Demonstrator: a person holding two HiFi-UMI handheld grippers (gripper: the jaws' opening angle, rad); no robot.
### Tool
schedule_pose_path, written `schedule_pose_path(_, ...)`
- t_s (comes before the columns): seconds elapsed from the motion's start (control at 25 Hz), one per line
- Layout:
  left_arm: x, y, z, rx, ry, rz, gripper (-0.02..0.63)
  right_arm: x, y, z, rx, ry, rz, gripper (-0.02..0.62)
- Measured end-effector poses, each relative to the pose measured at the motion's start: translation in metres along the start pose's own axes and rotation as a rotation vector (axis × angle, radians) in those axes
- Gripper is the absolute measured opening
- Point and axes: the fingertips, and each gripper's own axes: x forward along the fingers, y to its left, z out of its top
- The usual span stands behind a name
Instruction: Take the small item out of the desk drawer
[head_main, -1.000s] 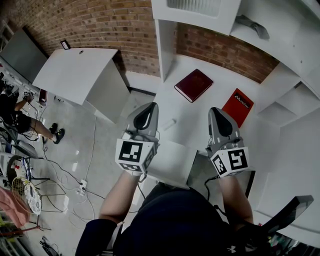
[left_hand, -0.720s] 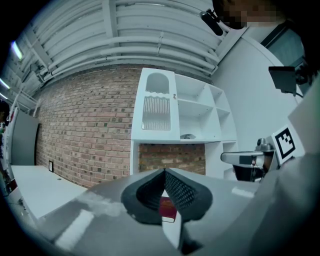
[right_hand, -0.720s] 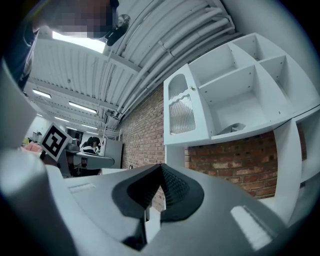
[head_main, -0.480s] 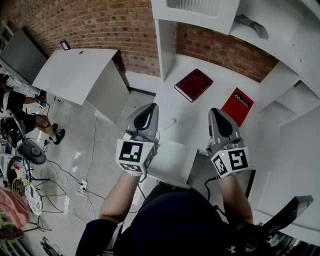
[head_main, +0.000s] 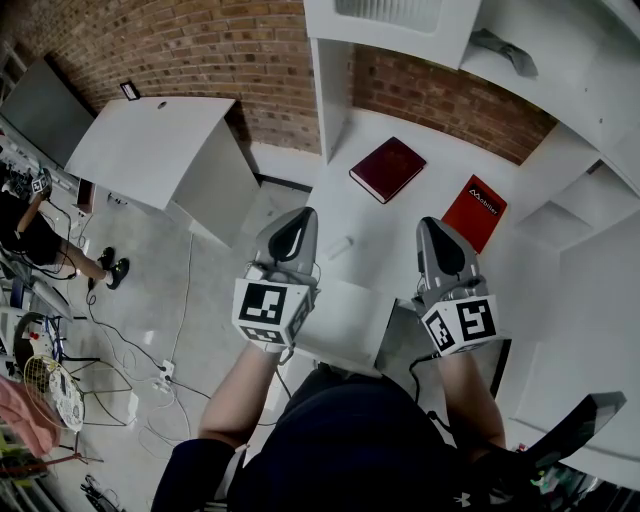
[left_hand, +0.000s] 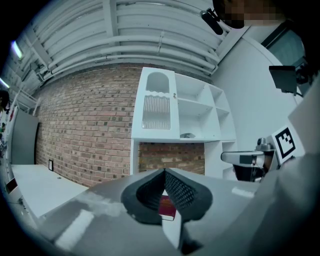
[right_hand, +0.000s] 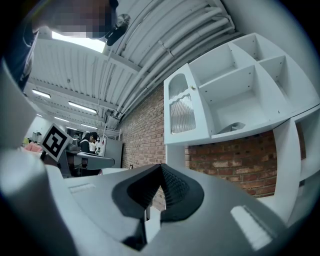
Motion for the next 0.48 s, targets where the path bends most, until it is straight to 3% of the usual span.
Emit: schedule_pose_path(0.48,-0.0028,0.0019,-0.0017,-0.006,0.001,-0.004,0.003,-0.002,0.003,-0.0037,0.009,0.0,-0.008,0.002)
